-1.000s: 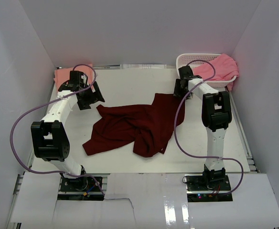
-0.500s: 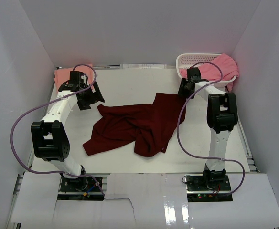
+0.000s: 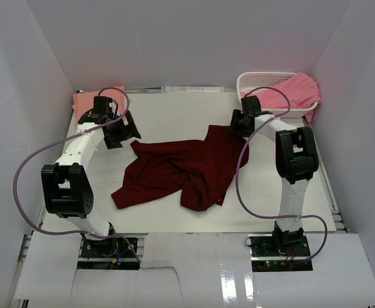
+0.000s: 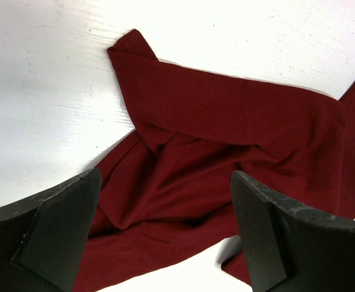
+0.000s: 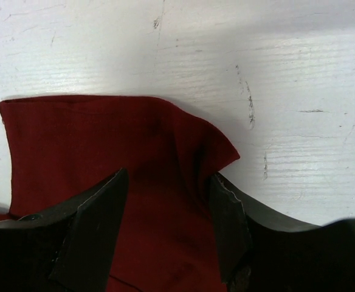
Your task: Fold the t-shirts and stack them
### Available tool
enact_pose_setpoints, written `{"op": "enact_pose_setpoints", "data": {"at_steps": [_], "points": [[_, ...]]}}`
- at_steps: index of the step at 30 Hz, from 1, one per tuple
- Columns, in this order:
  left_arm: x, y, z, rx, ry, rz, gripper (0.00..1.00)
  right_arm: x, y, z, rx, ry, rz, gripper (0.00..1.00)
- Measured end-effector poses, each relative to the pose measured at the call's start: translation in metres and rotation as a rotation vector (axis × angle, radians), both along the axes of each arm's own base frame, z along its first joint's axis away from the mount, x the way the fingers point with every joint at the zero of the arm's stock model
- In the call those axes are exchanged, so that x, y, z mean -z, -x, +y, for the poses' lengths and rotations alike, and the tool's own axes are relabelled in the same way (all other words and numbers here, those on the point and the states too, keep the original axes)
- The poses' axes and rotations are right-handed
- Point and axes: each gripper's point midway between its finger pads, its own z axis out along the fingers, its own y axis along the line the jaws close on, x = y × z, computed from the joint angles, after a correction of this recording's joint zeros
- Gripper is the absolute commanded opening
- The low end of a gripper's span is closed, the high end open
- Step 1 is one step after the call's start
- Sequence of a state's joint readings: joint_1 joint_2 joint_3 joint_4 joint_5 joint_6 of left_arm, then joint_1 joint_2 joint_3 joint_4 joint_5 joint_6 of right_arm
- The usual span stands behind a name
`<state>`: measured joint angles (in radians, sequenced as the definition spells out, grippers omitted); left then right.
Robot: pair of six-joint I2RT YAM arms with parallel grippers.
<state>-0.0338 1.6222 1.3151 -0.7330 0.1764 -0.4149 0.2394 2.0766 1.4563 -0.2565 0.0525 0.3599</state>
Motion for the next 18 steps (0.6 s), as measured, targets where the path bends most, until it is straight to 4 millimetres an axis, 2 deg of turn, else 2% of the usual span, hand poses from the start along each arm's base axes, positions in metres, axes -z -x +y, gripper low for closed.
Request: {"op": "enact_pose_setpoints", "data": {"at_steps": [7, 14, 18], "points": [[-0.001, 0.000, 0.000, 0.003, -0.002, -0.003, 0.98, 0.000, -0.008, -0.011, 0.063, 0.015, -0.008, 0.63], [-0.001, 0.000, 0.000, 0.006, -0.004, -0.004, 0.98, 0.001, -0.023, -0.046, 0.153, 0.044, -0.020, 0.61], [-0.001, 0.000, 0.000, 0.006, -0.004, -0.004, 0.98, 0.002, -0.028, -0.060, 0.186, 0.059, -0.025, 0.57]]}}
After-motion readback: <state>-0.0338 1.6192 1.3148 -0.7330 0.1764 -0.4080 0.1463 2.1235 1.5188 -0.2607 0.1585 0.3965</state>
